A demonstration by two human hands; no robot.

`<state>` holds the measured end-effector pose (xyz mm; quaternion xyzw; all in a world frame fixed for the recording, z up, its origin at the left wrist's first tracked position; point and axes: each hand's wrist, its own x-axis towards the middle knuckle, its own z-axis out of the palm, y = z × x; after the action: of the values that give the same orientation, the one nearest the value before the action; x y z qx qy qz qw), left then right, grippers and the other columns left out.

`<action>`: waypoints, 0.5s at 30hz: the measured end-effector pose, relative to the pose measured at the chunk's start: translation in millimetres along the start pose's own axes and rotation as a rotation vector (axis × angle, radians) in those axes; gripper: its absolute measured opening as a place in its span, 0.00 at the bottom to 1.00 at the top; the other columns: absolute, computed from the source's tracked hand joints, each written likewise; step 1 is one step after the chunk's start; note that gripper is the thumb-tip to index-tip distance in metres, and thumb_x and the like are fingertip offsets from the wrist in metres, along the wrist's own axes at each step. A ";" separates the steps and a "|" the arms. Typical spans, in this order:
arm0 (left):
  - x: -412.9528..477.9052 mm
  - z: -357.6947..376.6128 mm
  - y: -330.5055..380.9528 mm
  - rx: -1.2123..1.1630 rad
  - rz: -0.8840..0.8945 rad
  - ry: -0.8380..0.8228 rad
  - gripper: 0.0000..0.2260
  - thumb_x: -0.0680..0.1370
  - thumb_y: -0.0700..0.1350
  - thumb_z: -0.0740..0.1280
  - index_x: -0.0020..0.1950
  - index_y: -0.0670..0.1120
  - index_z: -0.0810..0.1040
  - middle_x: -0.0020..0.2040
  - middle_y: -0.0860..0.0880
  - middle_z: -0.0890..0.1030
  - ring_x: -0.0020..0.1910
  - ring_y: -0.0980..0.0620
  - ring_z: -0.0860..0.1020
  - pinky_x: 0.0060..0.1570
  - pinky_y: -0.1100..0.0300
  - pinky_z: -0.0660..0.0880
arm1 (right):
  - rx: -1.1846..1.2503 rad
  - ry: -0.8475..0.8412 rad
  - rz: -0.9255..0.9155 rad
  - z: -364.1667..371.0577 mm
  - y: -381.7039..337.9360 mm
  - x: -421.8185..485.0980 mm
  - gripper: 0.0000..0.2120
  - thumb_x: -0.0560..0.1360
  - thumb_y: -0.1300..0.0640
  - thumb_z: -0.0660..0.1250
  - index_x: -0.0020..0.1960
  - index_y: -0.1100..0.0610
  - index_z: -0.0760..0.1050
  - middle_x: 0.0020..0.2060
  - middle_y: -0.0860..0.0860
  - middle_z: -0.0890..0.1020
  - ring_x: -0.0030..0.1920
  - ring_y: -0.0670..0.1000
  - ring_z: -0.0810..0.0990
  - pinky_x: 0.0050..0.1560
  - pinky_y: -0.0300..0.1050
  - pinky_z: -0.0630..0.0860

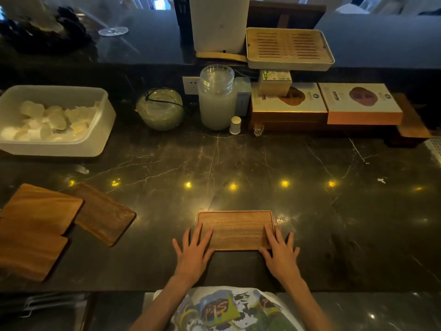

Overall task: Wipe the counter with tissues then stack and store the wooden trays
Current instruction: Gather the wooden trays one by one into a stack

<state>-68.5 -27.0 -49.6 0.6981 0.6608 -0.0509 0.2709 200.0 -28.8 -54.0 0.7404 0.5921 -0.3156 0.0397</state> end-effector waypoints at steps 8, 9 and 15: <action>4.8 -1.1 1.5 0.001 -0.019 -0.020 0.26 0.81 0.57 0.56 0.78 0.61 0.49 0.81 0.52 0.43 0.77 0.40 0.48 0.69 0.26 0.47 | 0.044 -0.002 0.030 -4.1 -4.4 1.3 0.35 0.80 0.44 0.60 0.78 0.40 0.43 0.80 0.49 0.47 0.77 0.66 0.41 0.71 0.73 0.44; 4.6 -1.1 1.2 -0.001 -0.018 -0.024 0.26 0.81 0.57 0.55 0.78 0.61 0.49 0.81 0.52 0.43 0.78 0.40 0.48 0.69 0.26 0.46 | 0.047 -0.003 0.034 -4.3 -5.0 0.9 0.35 0.80 0.44 0.60 0.78 0.40 0.43 0.80 0.49 0.47 0.77 0.66 0.40 0.71 0.73 0.44; 3.0 -5.3 -4.2 -0.016 0.023 -0.036 0.26 0.82 0.55 0.55 0.78 0.61 0.48 0.80 0.52 0.43 0.78 0.41 0.47 0.70 0.28 0.47 | 0.098 -0.022 0.050 -10.2 -8.0 0.1 0.35 0.79 0.44 0.62 0.78 0.39 0.45 0.80 0.49 0.48 0.78 0.64 0.40 0.72 0.72 0.44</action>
<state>-73.6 -22.1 -47.6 0.7025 0.6480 -0.0551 0.2891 197.1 -21.9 -43.4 0.7527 0.5567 -0.3511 0.0178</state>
